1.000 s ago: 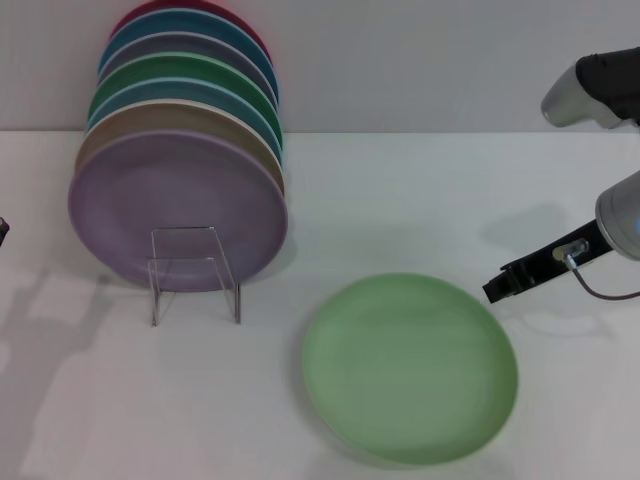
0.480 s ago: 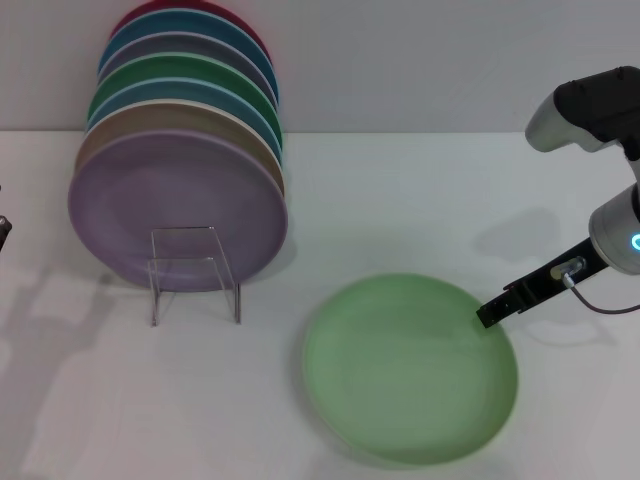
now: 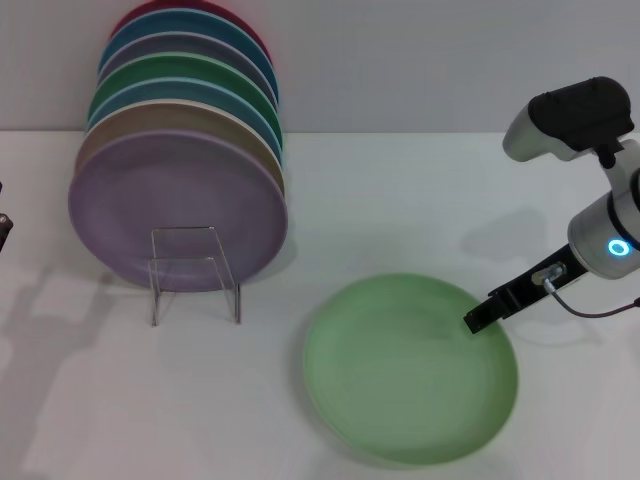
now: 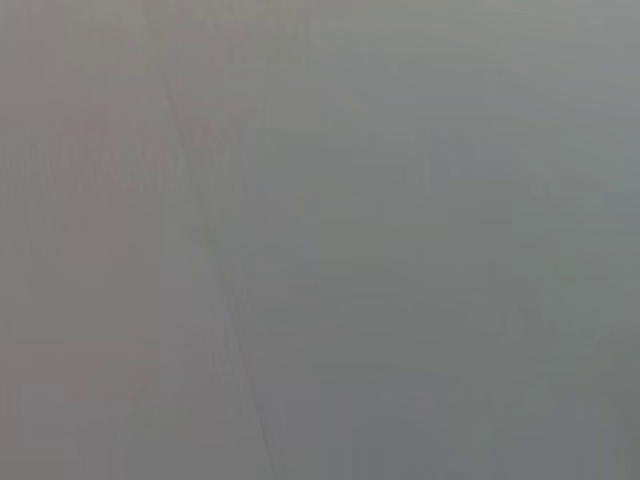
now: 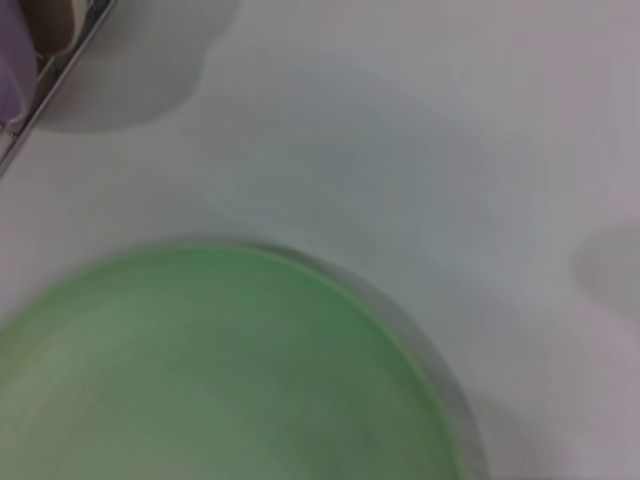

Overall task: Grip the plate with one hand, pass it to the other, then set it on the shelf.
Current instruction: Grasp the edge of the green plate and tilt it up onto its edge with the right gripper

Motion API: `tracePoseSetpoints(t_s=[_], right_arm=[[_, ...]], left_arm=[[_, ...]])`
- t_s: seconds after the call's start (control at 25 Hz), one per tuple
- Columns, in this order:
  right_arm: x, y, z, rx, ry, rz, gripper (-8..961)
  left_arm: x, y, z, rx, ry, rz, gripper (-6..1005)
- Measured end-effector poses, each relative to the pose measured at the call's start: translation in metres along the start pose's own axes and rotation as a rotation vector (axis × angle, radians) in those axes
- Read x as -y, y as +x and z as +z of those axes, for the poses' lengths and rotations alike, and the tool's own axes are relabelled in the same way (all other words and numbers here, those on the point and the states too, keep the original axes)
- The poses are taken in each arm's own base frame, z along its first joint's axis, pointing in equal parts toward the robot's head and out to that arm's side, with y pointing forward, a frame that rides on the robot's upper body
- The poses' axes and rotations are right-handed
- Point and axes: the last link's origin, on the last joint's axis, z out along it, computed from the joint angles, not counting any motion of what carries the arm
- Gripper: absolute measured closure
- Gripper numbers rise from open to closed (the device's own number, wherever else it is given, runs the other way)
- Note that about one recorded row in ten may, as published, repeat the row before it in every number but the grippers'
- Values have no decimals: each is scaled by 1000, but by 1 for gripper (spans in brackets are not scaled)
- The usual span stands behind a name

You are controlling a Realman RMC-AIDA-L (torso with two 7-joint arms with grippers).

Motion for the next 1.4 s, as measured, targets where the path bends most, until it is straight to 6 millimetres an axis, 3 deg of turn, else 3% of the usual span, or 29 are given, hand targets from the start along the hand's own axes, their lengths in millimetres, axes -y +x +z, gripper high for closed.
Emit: tracePoseSetpoints(t_s=[0.92, 1.12, 1.4], right_arm=[[-4, -2, 10, -39, 14, -18, 474], [-4, -2, 10, -39, 14, -18, 660], [-6, -2, 10, -44, 15, -26, 661]], left_arm=[[1, -1, 2, 2, 1, 4, 215], [1, -1, 2, 3, 1, 4, 215], [1, -1, 2, 4, -1, 5, 215]])
